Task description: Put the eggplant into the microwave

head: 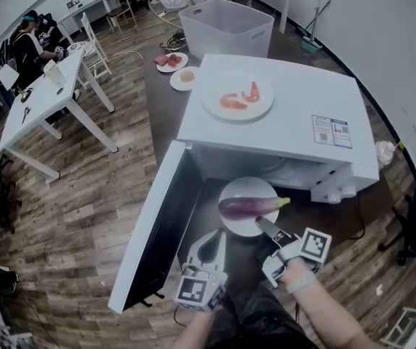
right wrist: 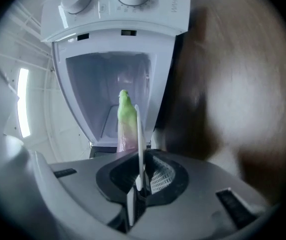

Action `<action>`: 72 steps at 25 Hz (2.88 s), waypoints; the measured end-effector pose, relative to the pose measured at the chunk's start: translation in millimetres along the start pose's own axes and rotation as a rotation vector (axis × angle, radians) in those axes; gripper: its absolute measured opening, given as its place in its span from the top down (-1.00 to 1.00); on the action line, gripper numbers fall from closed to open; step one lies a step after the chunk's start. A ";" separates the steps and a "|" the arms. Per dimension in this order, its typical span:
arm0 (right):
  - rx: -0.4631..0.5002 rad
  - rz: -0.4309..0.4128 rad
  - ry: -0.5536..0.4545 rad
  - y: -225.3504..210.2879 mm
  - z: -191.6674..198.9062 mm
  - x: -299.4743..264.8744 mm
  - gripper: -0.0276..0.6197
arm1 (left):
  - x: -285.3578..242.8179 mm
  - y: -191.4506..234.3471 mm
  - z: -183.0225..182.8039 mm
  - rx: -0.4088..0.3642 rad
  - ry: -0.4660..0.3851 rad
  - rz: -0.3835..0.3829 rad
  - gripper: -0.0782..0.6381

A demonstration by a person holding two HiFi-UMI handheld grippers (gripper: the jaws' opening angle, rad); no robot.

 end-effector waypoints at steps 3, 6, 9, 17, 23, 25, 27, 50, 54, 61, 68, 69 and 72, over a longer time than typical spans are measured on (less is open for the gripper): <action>-0.012 -0.001 -0.014 0.0 -7.6 -3.7 0.85 | -8.4 -2.3 -0.2 0.000 0.000 0.020 0.78; -0.021 0.002 -0.027 -0.8 -14.0 -6.3 0.85 | -15.0 -1.3 0.0 0.001 -0.001 0.023 0.78; -0.004 0.004 -0.038 -0.1 -20.1 -9.4 0.85 | -20.9 0.4 0.4 -0.013 -0.003 0.025 0.78; 0.000 -0.009 -0.085 3.9 -34.5 -20.1 0.85 | -38.1 3.1 1.5 -0.024 -0.032 0.040 0.78; -0.031 -0.030 -0.120 7.3 -37.0 -30.2 0.85 | -52.1 8.1 -0.1 -0.038 -0.056 0.074 0.78; -0.026 -0.030 -0.134 8.5 -40.0 -32.5 0.85 | -57.3 10.3 -2.2 -0.052 -0.058 0.084 0.78; -0.022 -0.030 -0.146 9.6 -42.3 -34.4 0.85 | -62.6 11.0 -4.2 -0.065 -0.062 0.096 0.78; -0.048 -0.007 -0.207 17.0 -54.7 -55.6 0.83 | -101.3 15.5 3.8 -0.067 -0.047 0.196 0.78; -0.042 -0.011 -0.216 16.8 -59.0 -56.6 0.83 | -106.7 16.4 4.8 -0.054 -0.048 0.199 0.78; 0.030 -0.038 -0.213 21.0 -65.5 -55.0 0.77 | -114.7 17.8 3.6 -0.026 -0.061 0.198 0.78; 0.159 -0.095 -0.168 27.6 -64.8 -51.7 0.52 | -118.9 20.8 1.3 -0.015 -0.050 0.175 0.78; 0.173 -0.103 -0.156 28.1 -64.0 -52.0 0.45 | -119.4 21.0 1.1 -0.016 -0.046 0.170 0.78; 0.205 -0.120 -0.125 28.9 -60.5 -52.7 0.38 | -121.2 20.6 2.3 -0.012 -0.040 0.165 0.78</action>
Point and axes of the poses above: the fingertips, and each gripper's own axes: x backward along the fingers, y to its left, z out of its underside, the point moved 9 cm from there along x, backward along the fingers, and after that the axes turned 12 degrees about z, right-handed, at the moved point
